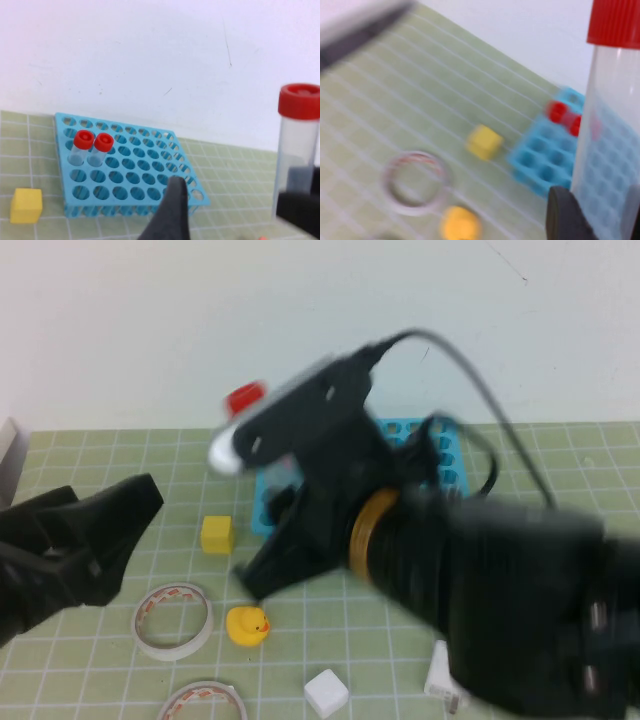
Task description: Place the test tubes
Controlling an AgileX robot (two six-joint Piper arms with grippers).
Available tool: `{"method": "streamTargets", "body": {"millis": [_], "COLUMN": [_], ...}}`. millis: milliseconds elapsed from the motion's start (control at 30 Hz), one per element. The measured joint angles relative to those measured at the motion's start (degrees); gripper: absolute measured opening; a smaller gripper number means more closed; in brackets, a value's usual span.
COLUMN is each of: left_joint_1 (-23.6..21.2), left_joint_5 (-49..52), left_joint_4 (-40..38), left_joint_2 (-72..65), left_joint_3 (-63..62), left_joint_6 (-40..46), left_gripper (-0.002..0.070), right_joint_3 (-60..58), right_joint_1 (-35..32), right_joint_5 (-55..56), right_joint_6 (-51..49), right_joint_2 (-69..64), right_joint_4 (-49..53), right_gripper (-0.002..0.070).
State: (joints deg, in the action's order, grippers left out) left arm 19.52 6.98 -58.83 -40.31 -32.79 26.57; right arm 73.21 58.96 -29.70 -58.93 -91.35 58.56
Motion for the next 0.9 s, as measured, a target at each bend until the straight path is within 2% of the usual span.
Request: {"method": "streamTargets", "body": {"millis": [100,233,300,500,900], "left_joint_1": [0.0,0.0,0.0,0.0,0.0], "left_joint_5": [0.7,2.0,2.2,2.5,4.6], "left_joint_4": [-0.1,-0.1,-0.1,-2.0,-7.4], "left_joint_2": [0.0,0.0,0.0,0.0,0.0], "left_joint_3": [0.0,0.0,0.0,0.0,0.0], "left_joint_6": [2.8,5.0,5.6,5.9,9.1], "left_gripper": [0.0625,0.0599,0.0592,0.0586,0.0585], "right_joint_3": [-3.9,-8.1,-8.9,-9.0,-9.0], "right_joint_1": [2.5,4.4,4.6,4.6,4.8], "right_joint_5": [5.8,10.5,11.4,12.8,19.6], "right_joint_6": [-10.3,-33.7,-40.5,-44.7,-44.5], "right_joint_2": [0.7,0.7,0.7,0.1,0.0], "right_joint_4": [10.8,31.2,35.3,38.5,39.0], "right_gripper": [0.0235,0.0235,0.0235,0.0235,0.0235]}}
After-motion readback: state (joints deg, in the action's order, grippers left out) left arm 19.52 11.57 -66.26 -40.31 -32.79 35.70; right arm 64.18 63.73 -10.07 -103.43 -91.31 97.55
